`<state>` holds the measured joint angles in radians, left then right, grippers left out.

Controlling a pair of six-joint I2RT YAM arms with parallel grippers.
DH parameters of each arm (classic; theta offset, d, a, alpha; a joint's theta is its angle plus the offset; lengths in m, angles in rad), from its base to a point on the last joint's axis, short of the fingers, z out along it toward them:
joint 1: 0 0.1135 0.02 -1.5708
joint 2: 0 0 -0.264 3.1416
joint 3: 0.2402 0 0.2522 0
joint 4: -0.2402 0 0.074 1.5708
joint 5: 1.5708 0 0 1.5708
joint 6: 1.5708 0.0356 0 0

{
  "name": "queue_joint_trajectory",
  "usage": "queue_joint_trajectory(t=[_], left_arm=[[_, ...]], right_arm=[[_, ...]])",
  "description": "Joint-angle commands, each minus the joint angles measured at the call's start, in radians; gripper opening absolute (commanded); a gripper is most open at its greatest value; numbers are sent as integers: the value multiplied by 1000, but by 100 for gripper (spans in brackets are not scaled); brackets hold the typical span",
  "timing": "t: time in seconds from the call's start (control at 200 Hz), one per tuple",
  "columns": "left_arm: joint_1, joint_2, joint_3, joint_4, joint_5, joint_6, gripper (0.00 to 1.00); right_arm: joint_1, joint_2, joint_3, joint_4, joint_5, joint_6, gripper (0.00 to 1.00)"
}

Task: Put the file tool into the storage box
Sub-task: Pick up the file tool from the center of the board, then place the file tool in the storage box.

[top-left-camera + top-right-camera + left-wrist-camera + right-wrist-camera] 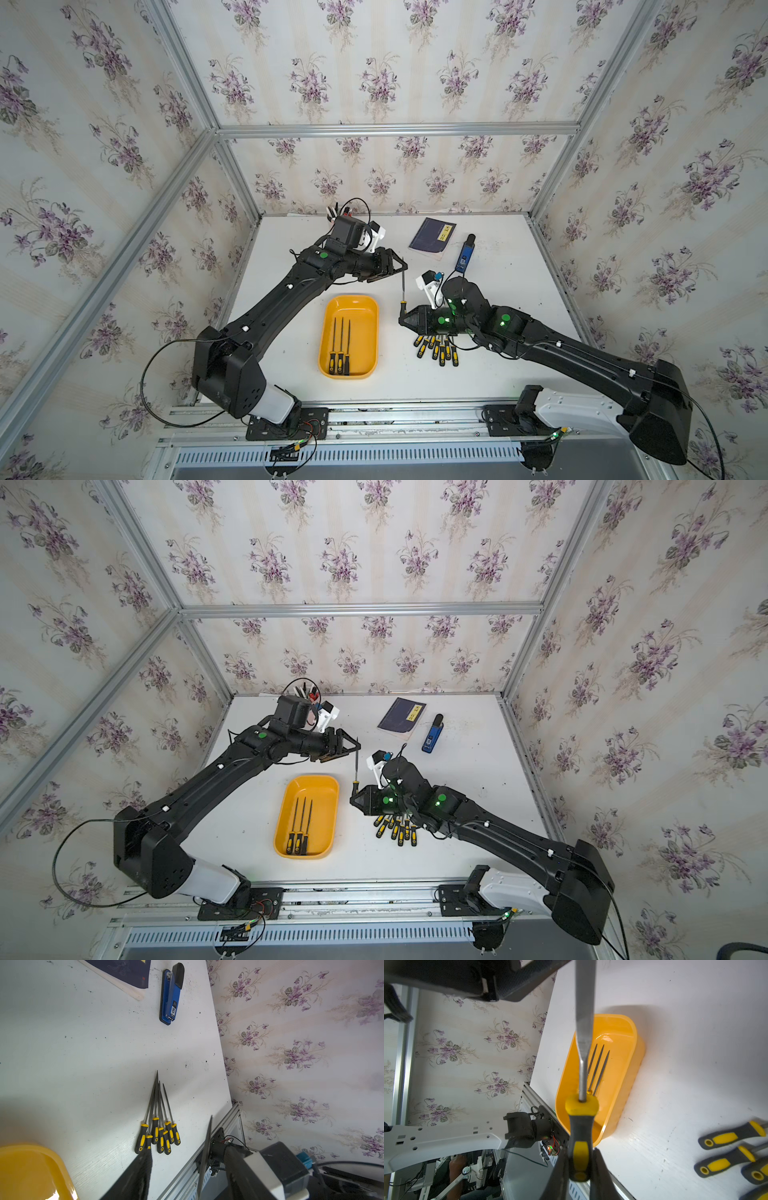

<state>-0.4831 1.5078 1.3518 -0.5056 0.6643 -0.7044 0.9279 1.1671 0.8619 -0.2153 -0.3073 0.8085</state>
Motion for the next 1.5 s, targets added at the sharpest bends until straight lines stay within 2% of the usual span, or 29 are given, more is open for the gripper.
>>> queue_joint_trajectory(t=[0.0,0.12,0.265,0.37,0.47,0.555,0.605,0.634,0.694,0.719,0.769,0.854,0.884,1.024,1.189,1.494], left_arm=[[0,7,10,-31,-38,39,60],[1,10,7,-51,-72,49,56],[0,16,14,-65,-91,46,26],[0,18,18,-81,-118,47,8],[1,20,25,-88,-119,49,0],[0,24,34,-107,-131,59,0],[0,22,38,-119,-139,68,0],[0,19,40,-131,-148,74,0],[2,15,44,-154,-163,87,0],[4,12,48,-169,-165,93,0],[11,10,56,-198,-173,107,0],[28,-11,58,-251,-204,133,0],[36,-20,56,-274,-216,141,0],[60,-56,28,-364,-297,189,0],[67,-67,-54,-382,-405,207,0],[63,-7,-193,-286,-437,183,0]], right_arm=[[11,9,7,35,-12,-1,0],[16,21,9,42,-16,-2,0],[23,34,8,52,-21,0,0],[27,45,5,59,-25,0,0],[28,61,6,64,-33,1,0],[29,70,8,67,-41,-1,0],[29,74,8,71,-44,-3,6],[29,77,6,73,-47,-3,17],[29,78,8,67,-44,-6,49],[28,78,11,58,-35,-7,59],[29,68,11,42,-13,-10,73],[28,41,11,17,20,-17,87],[26,30,9,10,29,-19,99],[3,-15,-10,-30,49,-23,100],[-39,-59,-32,-76,80,-10,100],[-71,-112,-56,-101,92,3,100]])
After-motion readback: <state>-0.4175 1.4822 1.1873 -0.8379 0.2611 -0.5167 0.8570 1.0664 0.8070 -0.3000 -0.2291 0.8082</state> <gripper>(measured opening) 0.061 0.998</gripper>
